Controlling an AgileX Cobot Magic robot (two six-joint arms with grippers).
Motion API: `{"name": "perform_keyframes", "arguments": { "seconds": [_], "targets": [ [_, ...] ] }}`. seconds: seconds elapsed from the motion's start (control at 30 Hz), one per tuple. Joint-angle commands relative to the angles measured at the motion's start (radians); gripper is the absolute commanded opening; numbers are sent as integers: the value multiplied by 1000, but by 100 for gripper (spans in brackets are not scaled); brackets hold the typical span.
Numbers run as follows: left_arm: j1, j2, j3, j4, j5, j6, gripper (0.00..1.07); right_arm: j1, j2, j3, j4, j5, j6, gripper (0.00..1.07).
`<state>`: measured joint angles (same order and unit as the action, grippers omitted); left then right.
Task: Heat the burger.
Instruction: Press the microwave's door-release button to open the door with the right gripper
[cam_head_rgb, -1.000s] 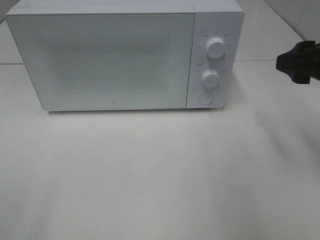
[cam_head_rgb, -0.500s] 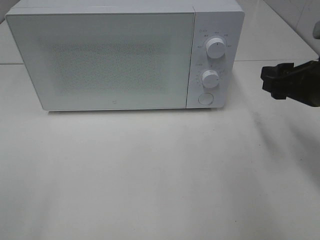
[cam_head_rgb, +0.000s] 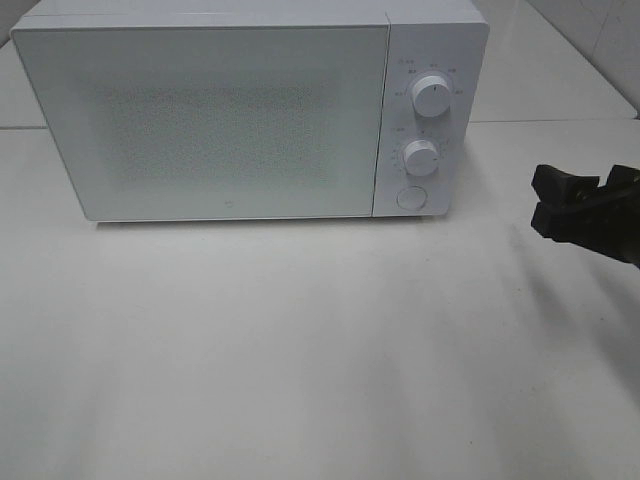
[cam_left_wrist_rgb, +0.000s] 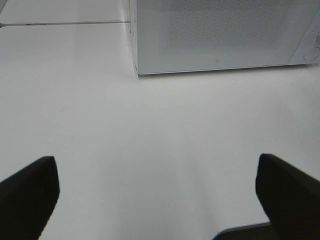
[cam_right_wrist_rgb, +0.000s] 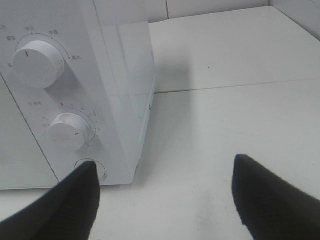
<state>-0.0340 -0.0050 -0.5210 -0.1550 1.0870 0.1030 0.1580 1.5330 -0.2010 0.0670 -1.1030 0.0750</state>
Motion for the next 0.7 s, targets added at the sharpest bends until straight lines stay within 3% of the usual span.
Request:
{"name": "perform_keyframes", "arguments": {
  "seconds": [0.03, 0.07, 0.13, 0.37, 0.47, 0.53, 0.63, 0.7],
  "targets": [
    [2, -16, 0, -7, -13, -1, 100, 98, 45, 22, 133, -83, -75, 74],
    [2, -16, 0, -7, -13, -1, 100, 164, 65, 22, 202, -85, -97, 74],
    [2, -16, 0, -7, -13, -1, 100, 191, 74, 21, 232, -86, -102, 74],
    [2, -16, 0, -7, -13, -1, 100, 418, 137, 15, 487, -159, -105, 74],
    [2, -16, 0, -7, -13, -1, 100, 440, 142, 10, 518, -159, -107, 74],
    [2, -16, 0, -7, -13, -1, 100, 538, 169, -30, 598, -157, -138, 74],
    [2, -16, 0, -7, -13, -1, 100, 561, 177, -42, 617, -157, -143, 74],
    [2, -16, 0, -7, -13, -1, 100, 627, 196, -85, 680, -144, -146, 74]
  ]
}}
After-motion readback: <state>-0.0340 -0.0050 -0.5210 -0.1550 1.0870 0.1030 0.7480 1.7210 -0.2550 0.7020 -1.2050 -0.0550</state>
